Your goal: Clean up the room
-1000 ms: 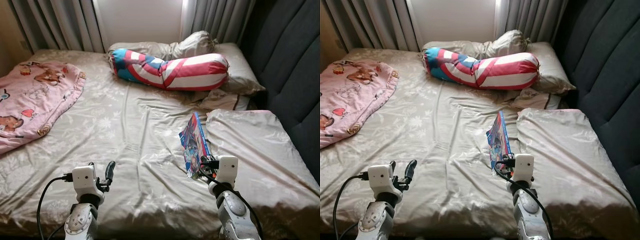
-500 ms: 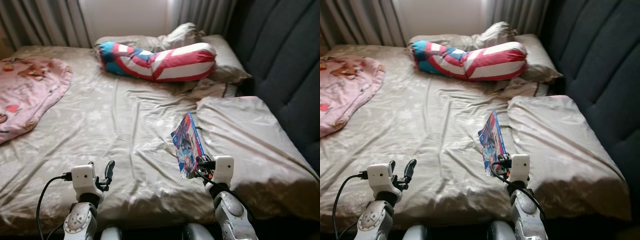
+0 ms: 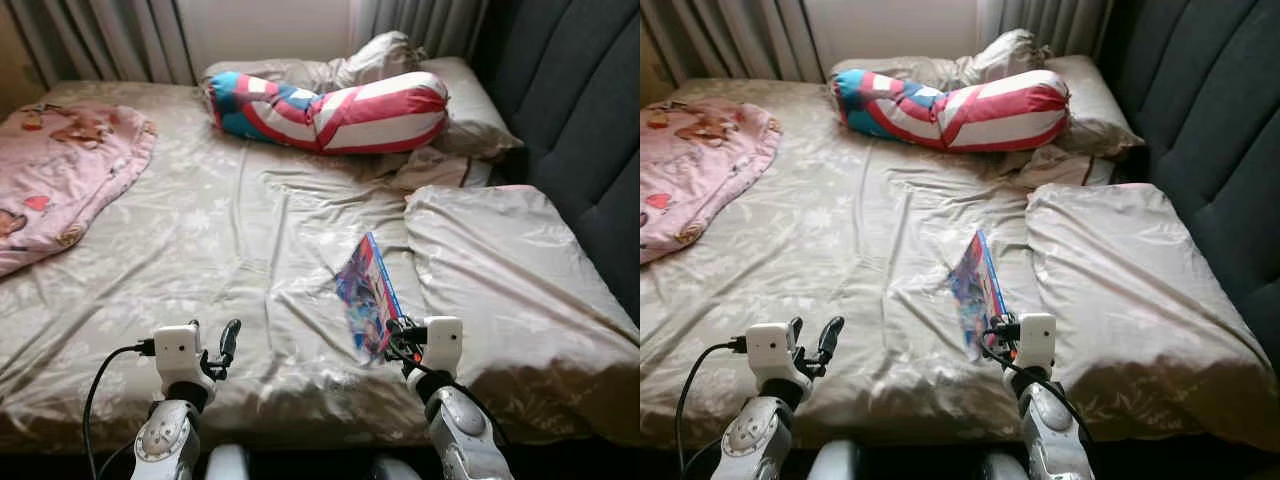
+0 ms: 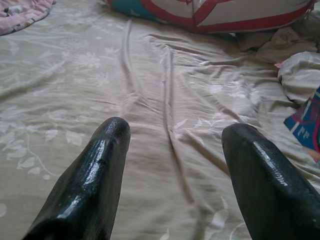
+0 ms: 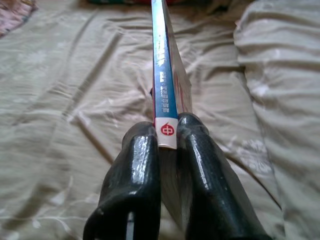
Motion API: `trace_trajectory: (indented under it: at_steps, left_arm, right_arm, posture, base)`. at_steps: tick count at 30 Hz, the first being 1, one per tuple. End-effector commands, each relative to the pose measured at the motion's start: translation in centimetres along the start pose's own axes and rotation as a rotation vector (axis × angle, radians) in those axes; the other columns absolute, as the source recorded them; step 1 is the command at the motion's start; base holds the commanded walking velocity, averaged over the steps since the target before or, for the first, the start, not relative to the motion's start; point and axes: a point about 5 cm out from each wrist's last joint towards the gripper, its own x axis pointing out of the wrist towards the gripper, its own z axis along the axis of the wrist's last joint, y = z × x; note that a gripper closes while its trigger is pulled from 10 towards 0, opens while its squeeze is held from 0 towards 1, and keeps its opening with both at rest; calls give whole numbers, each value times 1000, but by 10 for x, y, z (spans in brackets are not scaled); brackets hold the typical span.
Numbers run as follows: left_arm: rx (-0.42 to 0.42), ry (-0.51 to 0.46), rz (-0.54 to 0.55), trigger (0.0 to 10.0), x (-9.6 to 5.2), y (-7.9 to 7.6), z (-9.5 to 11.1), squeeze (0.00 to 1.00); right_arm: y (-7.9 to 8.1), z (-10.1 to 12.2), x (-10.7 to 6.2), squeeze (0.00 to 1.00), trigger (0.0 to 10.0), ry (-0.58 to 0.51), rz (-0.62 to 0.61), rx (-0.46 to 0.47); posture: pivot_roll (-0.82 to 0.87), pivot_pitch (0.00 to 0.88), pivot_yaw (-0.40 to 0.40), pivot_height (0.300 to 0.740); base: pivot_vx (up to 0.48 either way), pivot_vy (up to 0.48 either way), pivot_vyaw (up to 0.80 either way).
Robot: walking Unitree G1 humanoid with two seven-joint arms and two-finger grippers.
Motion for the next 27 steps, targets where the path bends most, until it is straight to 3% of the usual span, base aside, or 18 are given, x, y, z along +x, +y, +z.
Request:
trace_trajectory:
  at_steps: [1,9,27]
  left_arm:
    - [-2,2,-2,10000,0,0,1,0]
    - [2,0,-9,10000,0,0,2,0]
    - [4,-4,-18,10000,2,-2,3,0]
  right_arm:
    - [-1,5,2,0,10000,-38,16,1]
    - [-11,-5,-2,0,10000,-6,18,6]
    - [-8,-6,1,0,10000,-14,58,7]
  posture:
    - [-53,52,-69,647]
    - [-51,53,-68,647]
    - [-51,57,-66,647]
  base:
    - [0,0,0]
    - [0,0,0]
    - [264,0,0]
